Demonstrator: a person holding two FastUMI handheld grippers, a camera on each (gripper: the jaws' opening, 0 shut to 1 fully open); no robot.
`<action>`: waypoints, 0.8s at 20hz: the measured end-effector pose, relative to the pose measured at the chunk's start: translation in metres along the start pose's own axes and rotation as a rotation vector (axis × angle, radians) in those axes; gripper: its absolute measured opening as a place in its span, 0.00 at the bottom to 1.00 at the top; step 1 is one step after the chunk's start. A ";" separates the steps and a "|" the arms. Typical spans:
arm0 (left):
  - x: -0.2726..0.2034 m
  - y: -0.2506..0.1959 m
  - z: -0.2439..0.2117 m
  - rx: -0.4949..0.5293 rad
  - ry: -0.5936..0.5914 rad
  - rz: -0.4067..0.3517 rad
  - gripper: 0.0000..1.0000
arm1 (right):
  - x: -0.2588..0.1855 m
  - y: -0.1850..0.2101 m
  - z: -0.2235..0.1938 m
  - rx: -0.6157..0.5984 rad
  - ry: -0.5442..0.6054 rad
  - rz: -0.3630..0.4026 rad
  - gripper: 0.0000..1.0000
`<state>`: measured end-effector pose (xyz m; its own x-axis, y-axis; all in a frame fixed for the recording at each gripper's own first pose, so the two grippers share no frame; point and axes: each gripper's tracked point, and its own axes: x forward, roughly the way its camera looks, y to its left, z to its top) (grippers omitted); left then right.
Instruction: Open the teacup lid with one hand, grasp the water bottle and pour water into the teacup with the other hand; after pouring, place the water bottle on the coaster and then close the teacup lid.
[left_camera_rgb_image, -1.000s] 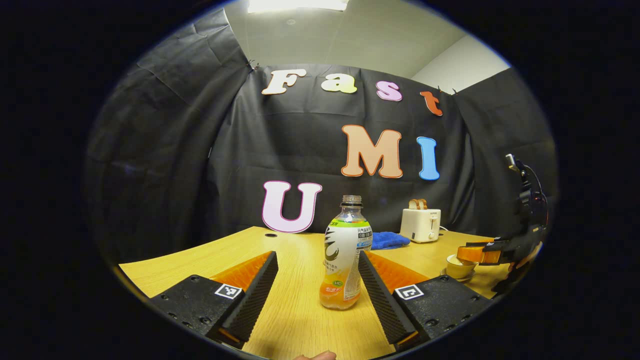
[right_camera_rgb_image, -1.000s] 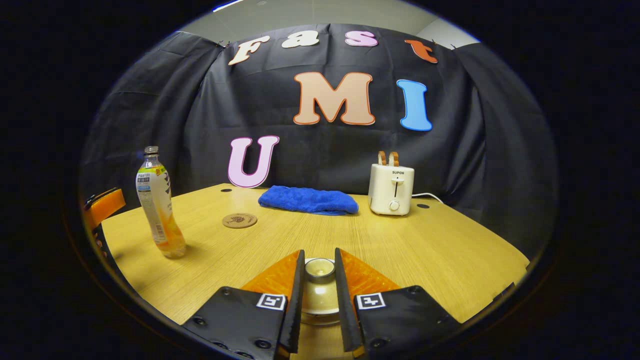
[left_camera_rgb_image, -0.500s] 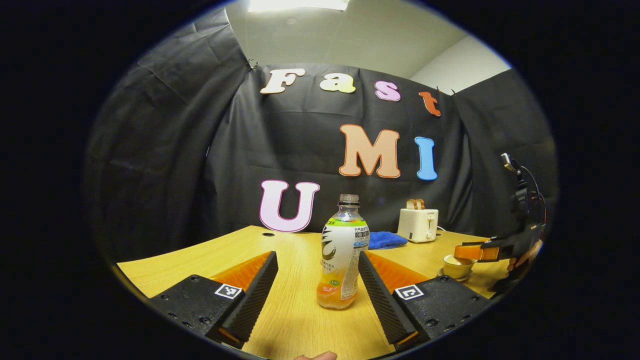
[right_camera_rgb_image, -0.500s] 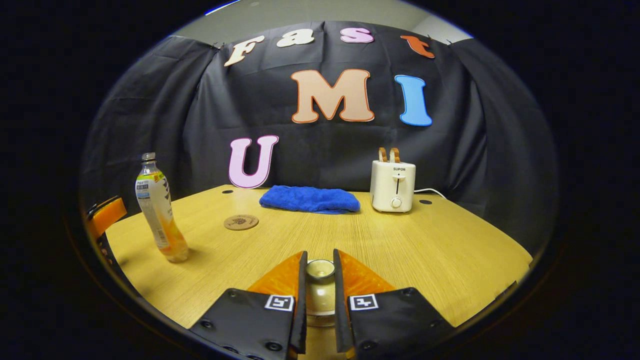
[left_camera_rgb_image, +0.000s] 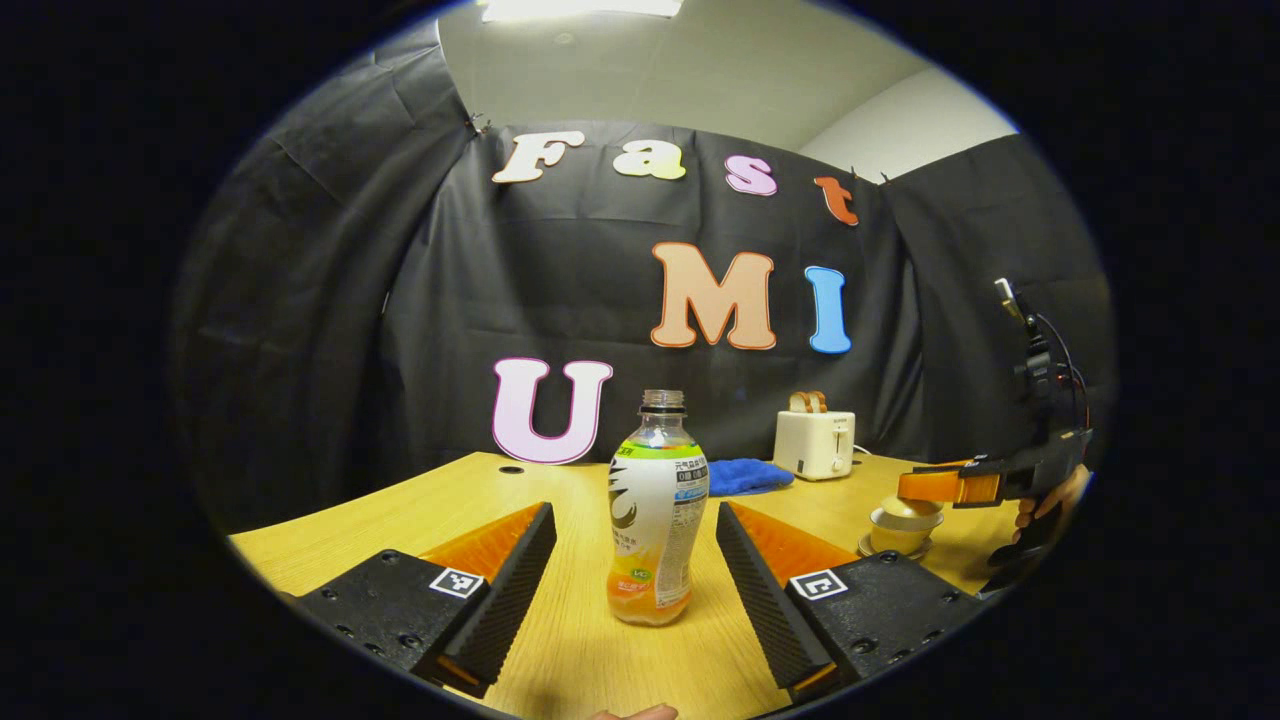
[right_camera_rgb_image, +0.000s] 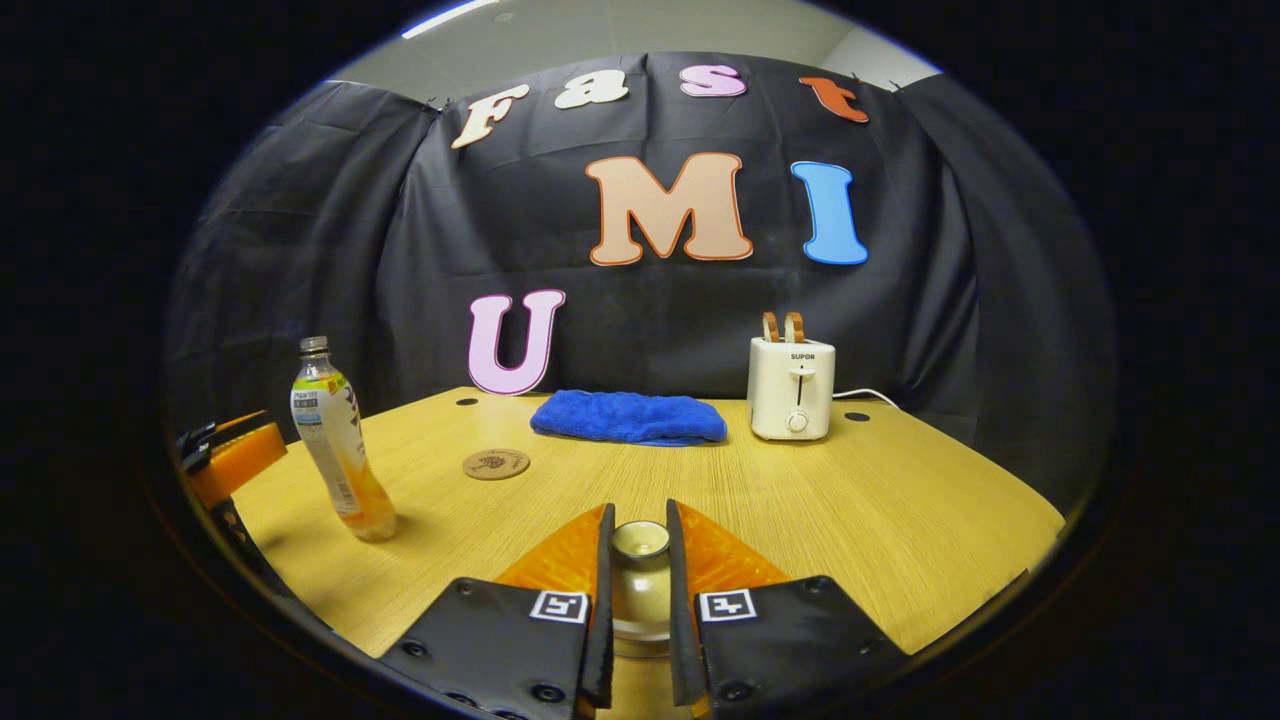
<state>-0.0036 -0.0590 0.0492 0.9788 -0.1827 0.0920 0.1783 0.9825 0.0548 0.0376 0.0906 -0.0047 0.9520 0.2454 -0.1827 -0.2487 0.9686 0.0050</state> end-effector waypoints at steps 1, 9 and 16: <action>0.004 -0.003 -0.004 0.001 0.012 -0.008 0.94 | -0.001 -0.001 0.002 0.003 -0.007 -0.001 0.26; 0.026 -0.008 -0.034 -0.038 0.128 -0.027 0.95 | -0.008 0.001 0.006 0.006 -0.006 0.023 0.26; 0.042 -0.005 -0.047 -0.012 0.183 -0.013 0.95 | -0.008 0.001 0.004 0.009 0.011 0.034 0.26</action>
<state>0.0412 -0.0697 0.0057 0.9781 -0.1870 -0.0912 0.1914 0.9806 0.0424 0.0301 0.0894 0.0004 0.9411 0.2776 -0.1932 -0.2791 0.9600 0.0199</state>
